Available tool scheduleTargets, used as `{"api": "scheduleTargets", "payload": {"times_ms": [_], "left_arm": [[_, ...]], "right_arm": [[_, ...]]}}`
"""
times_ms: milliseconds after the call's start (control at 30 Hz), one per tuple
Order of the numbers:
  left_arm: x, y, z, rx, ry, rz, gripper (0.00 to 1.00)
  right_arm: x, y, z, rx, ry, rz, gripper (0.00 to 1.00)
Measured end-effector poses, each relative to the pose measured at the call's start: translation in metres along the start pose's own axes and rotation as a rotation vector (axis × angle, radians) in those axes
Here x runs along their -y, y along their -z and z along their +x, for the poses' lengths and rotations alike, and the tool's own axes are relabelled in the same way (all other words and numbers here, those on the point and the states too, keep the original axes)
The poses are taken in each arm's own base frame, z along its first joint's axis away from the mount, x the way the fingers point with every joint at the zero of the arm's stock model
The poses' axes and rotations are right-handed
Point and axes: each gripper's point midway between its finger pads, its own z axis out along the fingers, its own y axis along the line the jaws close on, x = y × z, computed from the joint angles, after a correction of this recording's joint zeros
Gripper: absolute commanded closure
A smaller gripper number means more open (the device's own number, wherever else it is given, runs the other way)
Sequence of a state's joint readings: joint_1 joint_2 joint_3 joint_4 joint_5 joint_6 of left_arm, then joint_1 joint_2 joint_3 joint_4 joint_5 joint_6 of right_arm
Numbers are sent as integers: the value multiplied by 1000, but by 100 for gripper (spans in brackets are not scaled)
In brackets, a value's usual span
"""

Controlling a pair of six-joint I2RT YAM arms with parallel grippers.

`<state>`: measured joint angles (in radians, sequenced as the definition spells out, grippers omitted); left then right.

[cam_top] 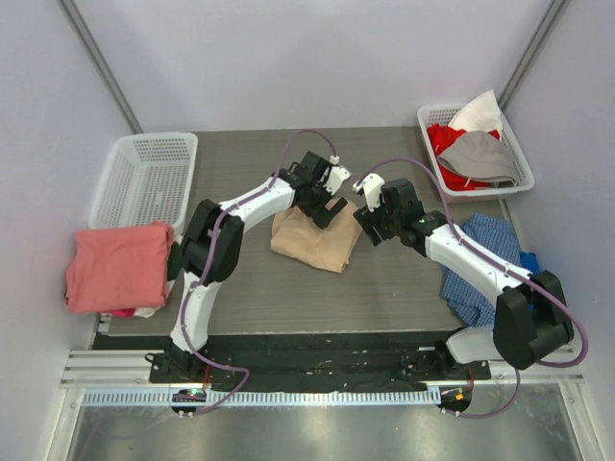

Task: Fold and stack the t-shirts
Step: Smooth out wrinkles on the folded tshirt

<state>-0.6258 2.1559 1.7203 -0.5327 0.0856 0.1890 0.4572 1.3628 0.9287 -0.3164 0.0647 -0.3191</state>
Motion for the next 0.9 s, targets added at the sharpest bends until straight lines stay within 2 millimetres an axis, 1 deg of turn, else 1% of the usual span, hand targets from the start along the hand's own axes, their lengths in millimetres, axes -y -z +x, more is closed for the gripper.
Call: {"api": "scheduleTargets", "payload": {"times_ms": [100,167,433,567,633,700,767,900], "left_arm": [[-7,-13,-4,3,-4,-11,0],[-11,-17,-8,12,-2,-17,0],[-31,-20,-21,60,-17,-83,0],[-36,-19,-20,74,-18,-119,0],[-38,-13,-20,78,-17,-132,0],[-41,-2,-23,89,-19,-154,0],[-46,12,-30,111,-24,-182,0],[-58,47,-51,185,-38,-248,0]], "right_arm": [[-1,-1,4,-8,1,-2,29],[-2,-1,6,-13,2,-4,29],[-4,-2,8,-16,1,-10,29],[-4,-2,8,-15,1,-13,29],[-4,-2,7,-12,0,-12,29],[-3,-3,6,-8,0,-10,29],[-4,-3,6,-8,0,-11,29],[-4,-10,3,-17,0,-21,29]]}}
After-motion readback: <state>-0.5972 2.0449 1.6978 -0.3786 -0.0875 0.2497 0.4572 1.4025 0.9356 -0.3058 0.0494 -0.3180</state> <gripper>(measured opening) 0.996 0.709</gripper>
